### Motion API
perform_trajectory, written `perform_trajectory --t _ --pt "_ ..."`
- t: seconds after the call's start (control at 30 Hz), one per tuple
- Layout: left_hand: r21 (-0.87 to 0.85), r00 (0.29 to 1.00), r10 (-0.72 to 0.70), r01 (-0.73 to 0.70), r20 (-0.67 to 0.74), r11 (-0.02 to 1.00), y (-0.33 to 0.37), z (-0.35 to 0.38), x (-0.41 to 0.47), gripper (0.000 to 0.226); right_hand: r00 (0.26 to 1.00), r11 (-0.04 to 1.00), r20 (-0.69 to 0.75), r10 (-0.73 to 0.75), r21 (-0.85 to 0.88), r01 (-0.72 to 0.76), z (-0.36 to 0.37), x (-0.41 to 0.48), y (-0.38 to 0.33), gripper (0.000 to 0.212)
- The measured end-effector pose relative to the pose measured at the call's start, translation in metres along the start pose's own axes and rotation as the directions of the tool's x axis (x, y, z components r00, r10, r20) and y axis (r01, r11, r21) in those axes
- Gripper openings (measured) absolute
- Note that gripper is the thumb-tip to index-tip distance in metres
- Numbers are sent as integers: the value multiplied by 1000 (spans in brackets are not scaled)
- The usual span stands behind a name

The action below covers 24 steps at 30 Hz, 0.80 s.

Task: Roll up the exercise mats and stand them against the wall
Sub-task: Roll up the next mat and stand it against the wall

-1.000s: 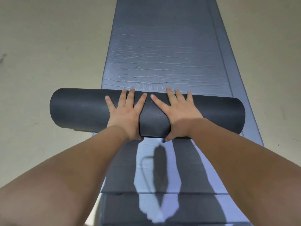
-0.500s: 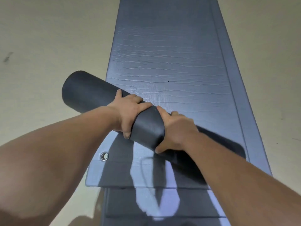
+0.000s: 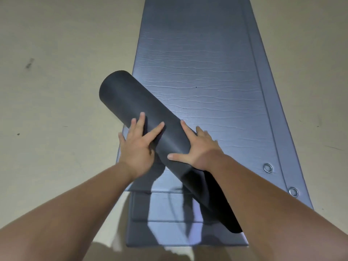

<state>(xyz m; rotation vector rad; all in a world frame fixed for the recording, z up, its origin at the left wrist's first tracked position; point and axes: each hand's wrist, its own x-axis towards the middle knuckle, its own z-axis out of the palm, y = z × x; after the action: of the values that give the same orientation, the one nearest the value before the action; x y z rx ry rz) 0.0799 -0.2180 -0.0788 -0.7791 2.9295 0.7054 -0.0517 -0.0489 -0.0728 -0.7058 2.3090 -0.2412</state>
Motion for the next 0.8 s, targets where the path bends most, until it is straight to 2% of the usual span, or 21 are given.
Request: perform_trajectory --t 0.03,0.07,0.1,0.13,0.17,0.2,0.23,0.3,0.4,0.53,0.67,0.8 --pt "-193 989 -130 113 -75 975 5 4 -8 83 1000 1000 16 -7 28 7 -3 1 2 124" --pt "-427 957 -281 224 -74 876 12 7 -15 80 1000 998 25 -11 56 10 -5 2 3 122" --pt "-659 919 -393 311 26 685 20 12 -21 79 1000 997 27 -14 81 12 -7 3 4 122" --pt "-816 878 -447 379 168 437 29 17 -26 80 999 994 29 -17 104 14 -7 3 4 122" --pt "-866 833 -462 444 304 231 37 23 -31 81 999 993 34 -22 120 18 -8 3 3 123" --pt "-865 792 -445 497 418 73 43 29 -35 84 999 992 40 -29 125 23 -9 3 2 123" --pt "-857 773 -407 513 486 -49 47 34 -36 81 998 992 46 -35 124 29 -9 2 1 123" --pt "-859 794 -329 475 512 -189 51 43 -36 57 997 991 59 -44 126 37 -8 2 -1 121" --pt "-868 830 -269 433 488 -242 43 49 -36 48 998 992 49 -33 124 26 -3 -1 -8 118" --pt "-867 838 -266 398 477 -299 22 53 -43 55 1000 988 25 13 152 -17 19 -18 -22 112" --pt "-859 818 -267 469 509 -204 14 44 -40 60 999 964 16 35 262 -38 30 -20 -22 114" --pt "-892 849 -272 427 453 -150 35 44 -23 67 998 881 37 50 470 -62 13 -5 -1 121"
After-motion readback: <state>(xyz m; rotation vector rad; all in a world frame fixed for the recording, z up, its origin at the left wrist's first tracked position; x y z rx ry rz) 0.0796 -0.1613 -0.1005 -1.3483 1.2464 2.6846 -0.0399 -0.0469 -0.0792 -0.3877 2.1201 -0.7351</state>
